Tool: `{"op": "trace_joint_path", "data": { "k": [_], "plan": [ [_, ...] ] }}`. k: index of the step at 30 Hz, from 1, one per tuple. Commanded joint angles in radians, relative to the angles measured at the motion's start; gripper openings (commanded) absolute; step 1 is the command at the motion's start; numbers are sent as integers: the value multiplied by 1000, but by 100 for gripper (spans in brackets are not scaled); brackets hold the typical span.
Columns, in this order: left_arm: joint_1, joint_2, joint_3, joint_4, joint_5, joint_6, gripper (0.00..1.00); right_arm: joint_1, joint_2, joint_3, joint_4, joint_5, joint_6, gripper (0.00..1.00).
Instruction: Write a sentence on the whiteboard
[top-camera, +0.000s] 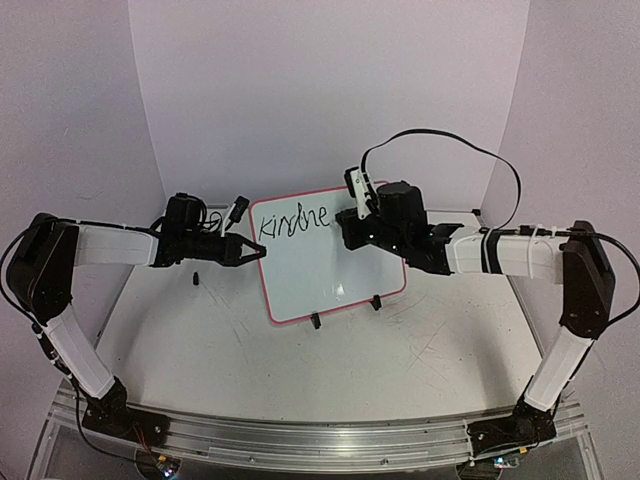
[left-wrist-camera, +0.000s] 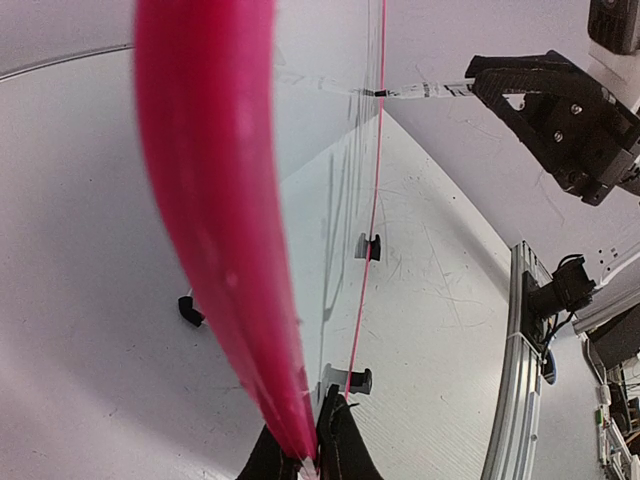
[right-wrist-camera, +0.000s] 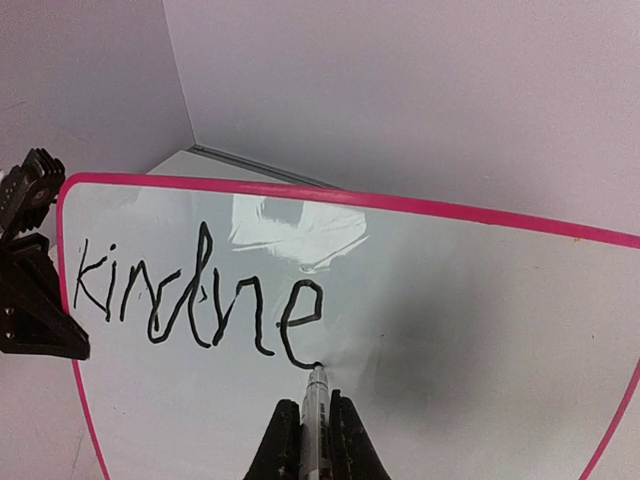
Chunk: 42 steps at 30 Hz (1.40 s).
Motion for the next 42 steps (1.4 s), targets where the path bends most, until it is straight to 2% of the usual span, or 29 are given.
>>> {"op": "trace_joint_path", "data": {
  "k": [1,14,42],
  "plan": [
    [17,30,24,-13,-219,94,0,-5,-100,0,61,-28,-4,0],
    [17,23,23,-12,-220,96,0,-51,-30,49,66,-38,20,0],
    [18,24,23,-14,-217,95,0,-50,24,91,71,-28,-7,0]
  ]
}}
